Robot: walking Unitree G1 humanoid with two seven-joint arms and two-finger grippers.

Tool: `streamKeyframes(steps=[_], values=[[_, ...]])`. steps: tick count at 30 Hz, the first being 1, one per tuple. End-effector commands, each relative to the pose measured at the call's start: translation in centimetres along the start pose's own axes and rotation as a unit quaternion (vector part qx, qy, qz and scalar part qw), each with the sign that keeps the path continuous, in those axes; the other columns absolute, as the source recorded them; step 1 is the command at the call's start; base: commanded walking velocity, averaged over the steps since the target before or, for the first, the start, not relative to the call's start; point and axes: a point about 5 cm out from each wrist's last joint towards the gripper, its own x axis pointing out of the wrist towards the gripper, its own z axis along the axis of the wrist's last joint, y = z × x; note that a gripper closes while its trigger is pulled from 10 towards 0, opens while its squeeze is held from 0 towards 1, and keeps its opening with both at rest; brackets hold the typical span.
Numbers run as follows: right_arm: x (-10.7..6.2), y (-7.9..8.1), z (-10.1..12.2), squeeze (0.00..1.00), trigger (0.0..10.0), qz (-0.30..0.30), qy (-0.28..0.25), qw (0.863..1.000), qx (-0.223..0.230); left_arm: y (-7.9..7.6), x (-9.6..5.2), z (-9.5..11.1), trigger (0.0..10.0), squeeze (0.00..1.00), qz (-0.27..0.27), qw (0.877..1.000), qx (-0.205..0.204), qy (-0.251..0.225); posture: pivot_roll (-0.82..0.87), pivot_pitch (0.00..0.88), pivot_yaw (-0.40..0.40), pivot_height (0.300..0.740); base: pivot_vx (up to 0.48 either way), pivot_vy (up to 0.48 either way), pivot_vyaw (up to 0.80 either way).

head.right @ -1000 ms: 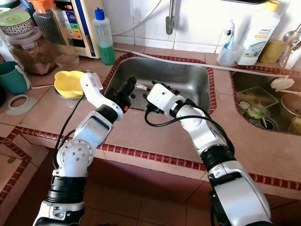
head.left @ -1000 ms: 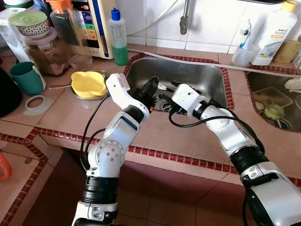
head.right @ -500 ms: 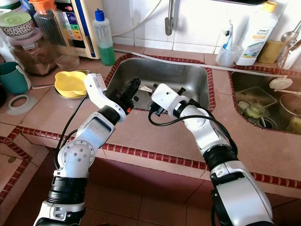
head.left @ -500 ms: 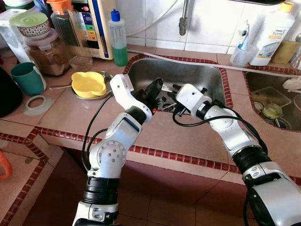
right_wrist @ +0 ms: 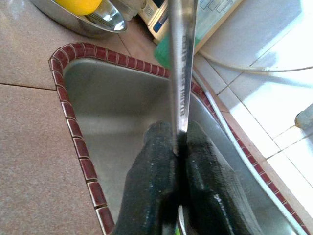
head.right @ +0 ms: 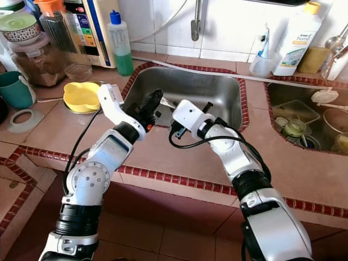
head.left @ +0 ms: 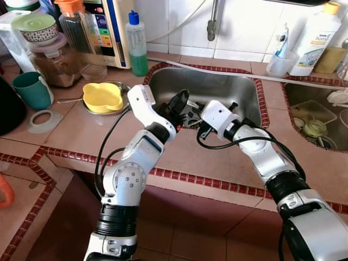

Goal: Kitchen organization

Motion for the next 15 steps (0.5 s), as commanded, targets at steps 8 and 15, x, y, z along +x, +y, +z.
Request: streamKeyframes(steps=[8,15], values=[[-0.3,-1.1,-0.2,0.00,0.0,-0.028,0.006,1.000,0.007,0.1,-0.5,-0.6,10.0,1.00,-0.002,1.000,0.022,0.013,-0.01,0.095,0.042,0.740,0.000,0.000,0.00],[-0.1,-1.3,-0.6,0.00,0.0,-0.026,0.025,0.999,-0.009,1.1,-1.4,-0.3,10.0,1.00,0.014,0.996,0.078,0.038,0.00,0.100,0.045,0.740,0.000,0.000,0.00]])
